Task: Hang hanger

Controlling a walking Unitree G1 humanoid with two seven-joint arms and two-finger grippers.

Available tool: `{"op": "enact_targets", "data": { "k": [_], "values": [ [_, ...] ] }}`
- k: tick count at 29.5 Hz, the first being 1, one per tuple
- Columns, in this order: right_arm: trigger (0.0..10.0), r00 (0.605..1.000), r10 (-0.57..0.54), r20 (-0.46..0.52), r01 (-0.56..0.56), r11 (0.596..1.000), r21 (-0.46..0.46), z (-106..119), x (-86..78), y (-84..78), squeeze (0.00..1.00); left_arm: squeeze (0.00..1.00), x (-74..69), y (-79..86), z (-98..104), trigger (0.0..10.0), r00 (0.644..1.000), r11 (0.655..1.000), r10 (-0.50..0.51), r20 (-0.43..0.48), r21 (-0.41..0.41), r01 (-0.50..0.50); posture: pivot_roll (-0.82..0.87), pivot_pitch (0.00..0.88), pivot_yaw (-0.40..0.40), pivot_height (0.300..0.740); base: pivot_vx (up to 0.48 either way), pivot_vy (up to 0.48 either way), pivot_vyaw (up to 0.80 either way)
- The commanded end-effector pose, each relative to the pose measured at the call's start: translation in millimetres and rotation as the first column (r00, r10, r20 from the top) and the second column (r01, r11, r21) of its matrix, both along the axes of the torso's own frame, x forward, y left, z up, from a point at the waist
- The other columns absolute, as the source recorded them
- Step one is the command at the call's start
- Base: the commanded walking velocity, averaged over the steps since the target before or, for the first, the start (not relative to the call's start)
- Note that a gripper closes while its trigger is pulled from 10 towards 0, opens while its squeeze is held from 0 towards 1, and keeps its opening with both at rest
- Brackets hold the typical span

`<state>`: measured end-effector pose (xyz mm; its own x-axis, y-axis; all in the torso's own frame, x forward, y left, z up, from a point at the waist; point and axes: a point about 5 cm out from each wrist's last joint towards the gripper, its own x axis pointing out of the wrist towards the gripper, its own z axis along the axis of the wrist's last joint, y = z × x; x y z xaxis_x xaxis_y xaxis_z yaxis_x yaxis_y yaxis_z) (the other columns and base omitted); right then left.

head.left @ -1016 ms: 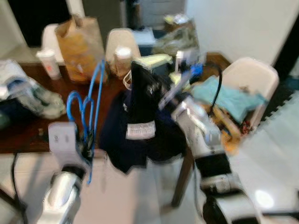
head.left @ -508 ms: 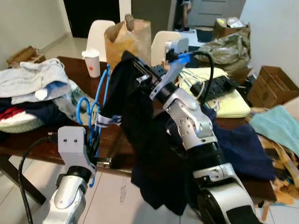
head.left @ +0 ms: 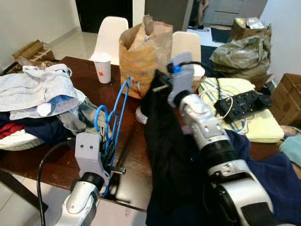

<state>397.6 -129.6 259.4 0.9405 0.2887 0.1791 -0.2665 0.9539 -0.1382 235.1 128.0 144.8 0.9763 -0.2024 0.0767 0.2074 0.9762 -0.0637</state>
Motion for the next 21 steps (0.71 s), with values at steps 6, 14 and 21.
{"op": "enact_targets", "data": {
  "k": [6, 14, 21],
  "values": [
    [10.0, 0.990, -0.140, 0.011, 0.141, 0.989, -0.049, 14.5, -0.1, -51.3, 0.00, 0.00, -9.8, 3.4, -9.4, 10.0, 0.999, 1.000, -0.008, -0.036, -0.013, 0.008, 0.03, 0.068, -0.016, 0.740, 0.000, 0.000, 0.00],
    [10.0, 0.994, -0.112, 0.015, 0.112, 0.994, 0.012, 34.0, -10.9, -95.6, 0.00, 0.00, -22.6, 17.9, -13.7, 10.0, 0.998, 0.995, 0.057, -0.035, -0.084, -0.059, 0.03, 0.076, -0.006, 0.740, 0.000, 0.000, 0.00],
    [10.0, 0.959, 0.049, -0.279, -0.124, 0.959, -0.256, 3.2, -33.0, -115.0, 0.00, 0.00, -21.3, 26.6, -16.2, 10.0, 0.993, 0.982, 0.106, -0.043, -0.153, -0.112, 0.02, 0.079, -0.001, 0.740, 0.000, 0.000, 0.00]
  ]
}}
